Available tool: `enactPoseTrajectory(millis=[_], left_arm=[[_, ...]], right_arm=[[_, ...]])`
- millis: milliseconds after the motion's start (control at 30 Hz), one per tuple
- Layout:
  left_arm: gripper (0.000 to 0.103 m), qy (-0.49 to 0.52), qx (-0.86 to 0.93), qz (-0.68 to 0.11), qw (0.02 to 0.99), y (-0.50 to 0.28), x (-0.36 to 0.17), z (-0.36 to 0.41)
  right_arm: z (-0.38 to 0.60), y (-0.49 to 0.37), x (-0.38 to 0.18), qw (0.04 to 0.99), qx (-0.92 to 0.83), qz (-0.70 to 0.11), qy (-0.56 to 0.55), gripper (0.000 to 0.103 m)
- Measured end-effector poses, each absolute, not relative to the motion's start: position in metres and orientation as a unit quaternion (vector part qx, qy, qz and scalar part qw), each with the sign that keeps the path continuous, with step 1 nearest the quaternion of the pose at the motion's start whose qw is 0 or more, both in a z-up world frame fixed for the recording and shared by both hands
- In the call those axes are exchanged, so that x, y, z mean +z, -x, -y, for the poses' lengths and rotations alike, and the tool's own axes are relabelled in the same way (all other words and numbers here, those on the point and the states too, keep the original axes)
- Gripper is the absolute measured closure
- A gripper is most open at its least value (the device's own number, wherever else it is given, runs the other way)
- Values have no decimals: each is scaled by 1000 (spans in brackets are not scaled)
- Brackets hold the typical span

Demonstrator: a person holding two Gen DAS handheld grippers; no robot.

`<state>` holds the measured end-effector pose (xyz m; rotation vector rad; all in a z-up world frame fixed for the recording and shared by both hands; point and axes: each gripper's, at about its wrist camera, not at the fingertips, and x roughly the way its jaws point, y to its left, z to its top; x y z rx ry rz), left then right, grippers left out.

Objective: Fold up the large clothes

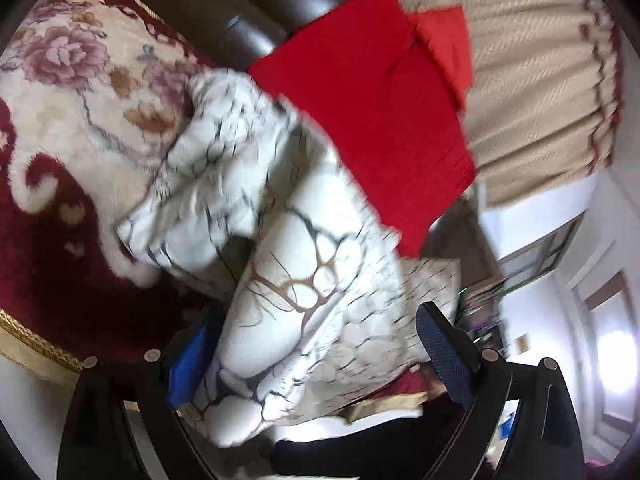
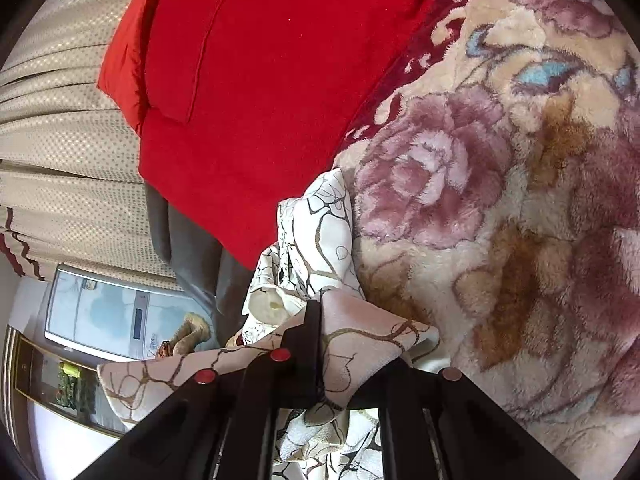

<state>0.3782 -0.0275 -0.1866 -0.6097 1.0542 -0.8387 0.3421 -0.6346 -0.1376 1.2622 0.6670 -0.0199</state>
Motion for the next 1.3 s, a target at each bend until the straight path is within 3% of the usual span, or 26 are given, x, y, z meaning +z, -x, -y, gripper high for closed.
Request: enactPoseTrajectory(millis=[33,67,100,133,167,467,567,667,867,900,967,1033,1133,1167,1200,1267,1300], left_arm=[[9,261,-376,-487,744,-379,-189,35],[34,245,-370,-488,752,-379,-190,42],[85,238,-368,-489,754,-379,-190,45],[100,231,-366,-499,750,-384,-189,49],[101,234,-362,-509,745,-390,-188,52],[99,259,-380,-433,775,-484,-83,57],[99,275,-356,-442,776,-530,-77,63],[98,284,-311,-467,777,-587,-98,75],[97,386,-240,-549,702,-639,-206,64],[97,401,-237,-544,697,-635,-216,60],[96,423,-251,-520,699,-621,-221,50],[93,419,-263,-498,712,-607,-209,40],[81,416,-261,-451,745,-585,-178,19],[65,418,-254,-427,761,-580,-165,9],[41,425,-245,-392,778,-571,-151,-4],[25,445,-211,-317,811,-545,-125,-31],[25,443,-197,-293,824,-531,-114,-39]], right_arm=[[635,-342,-140,753,-9,-306,-582,93],[635,-343,-140,751,-10,-306,-585,93],[635,-342,-141,749,-10,-304,-588,93],[636,-342,-140,749,-10,-303,-589,93],[636,-343,-139,749,-9,-302,-589,92],[652,-357,-127,738,28,-269,-618,91],[660,-375,-134,725,41,-258,-638,91],[669,-391,-146,699,55,-239,-672,91],[685,-407,-186,615,66,-234,-750,86],[685,-407,-187,613,68,-230,-753,82],[687,-405,-180,623,73,-218,-747,64],[694,-395,-172,631,76,-184,-750,22],[703,-370,-159,656,37,-132,-742,11],[703,-368,-153,670,27,-138,-729,11],[702,-366,-148,679,27,-144,-719,11],[697,-361,-139,691,22,-141,-709,11],[694,-359,-132,701,20,-137,-699,11]])
